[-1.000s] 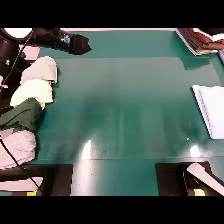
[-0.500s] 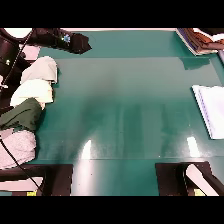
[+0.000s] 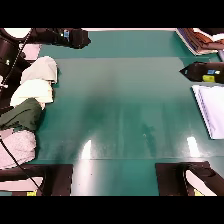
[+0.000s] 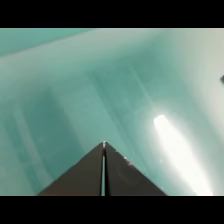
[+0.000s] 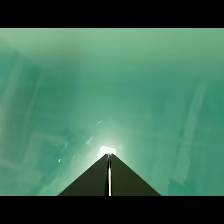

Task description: Fold the shirts.

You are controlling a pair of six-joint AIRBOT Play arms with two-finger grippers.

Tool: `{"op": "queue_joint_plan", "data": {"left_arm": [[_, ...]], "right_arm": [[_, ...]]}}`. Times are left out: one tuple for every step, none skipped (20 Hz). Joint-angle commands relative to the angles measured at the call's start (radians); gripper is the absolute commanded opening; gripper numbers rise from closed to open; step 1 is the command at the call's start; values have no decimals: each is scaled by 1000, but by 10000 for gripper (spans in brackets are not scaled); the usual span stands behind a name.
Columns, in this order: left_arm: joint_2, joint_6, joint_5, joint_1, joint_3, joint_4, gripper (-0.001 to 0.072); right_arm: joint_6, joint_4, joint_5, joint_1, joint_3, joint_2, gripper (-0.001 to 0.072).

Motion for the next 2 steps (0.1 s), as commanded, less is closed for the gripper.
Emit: {"op": "queue_joint_plan", "data": {"left_arm": [[0, 0, 44, 0, 0, 0, 26], [0, 0, 48, 0, 0, 0, 26]], "right_arm": [[-9, -24, -8, 88, 1, 3, 17], [-9, -24, -8, 93, 1, 2, 17]]}}
